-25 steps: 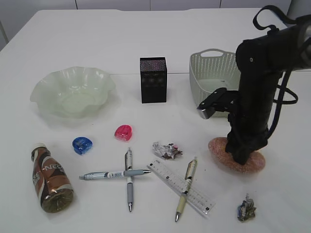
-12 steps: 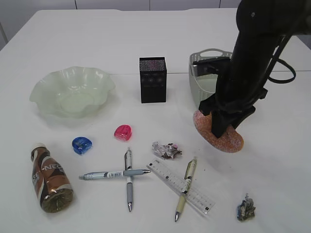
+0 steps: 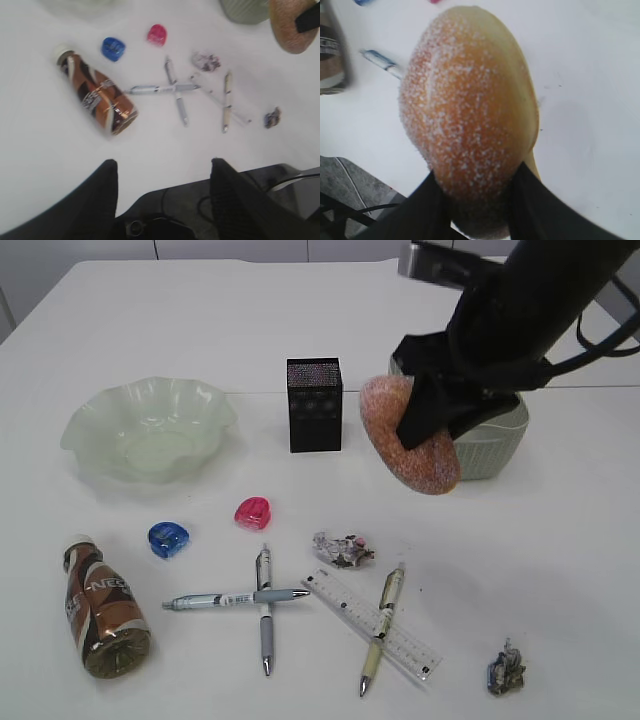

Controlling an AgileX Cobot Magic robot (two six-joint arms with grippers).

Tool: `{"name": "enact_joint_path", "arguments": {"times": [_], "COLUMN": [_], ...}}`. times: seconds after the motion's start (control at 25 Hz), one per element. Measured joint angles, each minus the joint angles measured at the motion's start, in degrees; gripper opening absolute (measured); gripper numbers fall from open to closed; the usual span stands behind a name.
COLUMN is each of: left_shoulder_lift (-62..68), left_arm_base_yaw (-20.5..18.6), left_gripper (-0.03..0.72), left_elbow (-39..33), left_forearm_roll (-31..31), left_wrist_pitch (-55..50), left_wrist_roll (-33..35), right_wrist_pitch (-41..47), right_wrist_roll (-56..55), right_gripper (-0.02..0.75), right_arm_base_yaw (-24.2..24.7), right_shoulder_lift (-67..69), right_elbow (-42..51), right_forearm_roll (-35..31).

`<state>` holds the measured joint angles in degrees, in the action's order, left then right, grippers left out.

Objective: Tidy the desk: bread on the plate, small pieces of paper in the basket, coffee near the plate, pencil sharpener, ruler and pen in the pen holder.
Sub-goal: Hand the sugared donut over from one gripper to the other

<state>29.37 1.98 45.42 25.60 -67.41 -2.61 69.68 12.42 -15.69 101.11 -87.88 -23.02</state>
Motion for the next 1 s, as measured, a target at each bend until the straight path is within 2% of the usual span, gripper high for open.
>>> {"name": "enact_joint_path", "arguments": {"times": [0.2, 0.44, 0.68, 0.84, 1.0], "left_shoulder_lift": [6.61, 20.36, 34.74, 42.59, 49.96], "left_arm_base_yaw": [0.00, 0.00, 0.00, 0.00, 0.00], "left_gripper": [0.432, 0.433, 0.433, 0.436, 0.469], "left_elbow": [0.00, 0.00, 0.09, 0.09, 0.36], "left_forearm_roll": [12.72, 31.13, 50.84, 64.31, 73.16], "left_wrist_pitch": [3.90, 7.52, 9.26, 6.99, 1.71], "left_wrist_roll": [8.03, 27.16, 48.44, 60.32, 68.86], "right_wrist_pitch": [0.48, 1.09, 1.33, 1.46, 1.46], "right_wrist_roll": [3.81, 7.35, 8.62, 8.67, 8.91], "right_gripper": [0.216, 0.213, 0.213, 0.213, 0.213], "right_arm_base_yaw": [0.00, 0.00, 0.00, 0.00, 0.00], "right_shoulder_lift": [-6.49, -11.95, -14.69, -15.85, -15.96], "right_elbow": [0.00, 0.00, 0.00, 0.00, 0.00], "right_forearm_roll": [-6.06, -11.39, -13.39, -14.23, -16.13]}}
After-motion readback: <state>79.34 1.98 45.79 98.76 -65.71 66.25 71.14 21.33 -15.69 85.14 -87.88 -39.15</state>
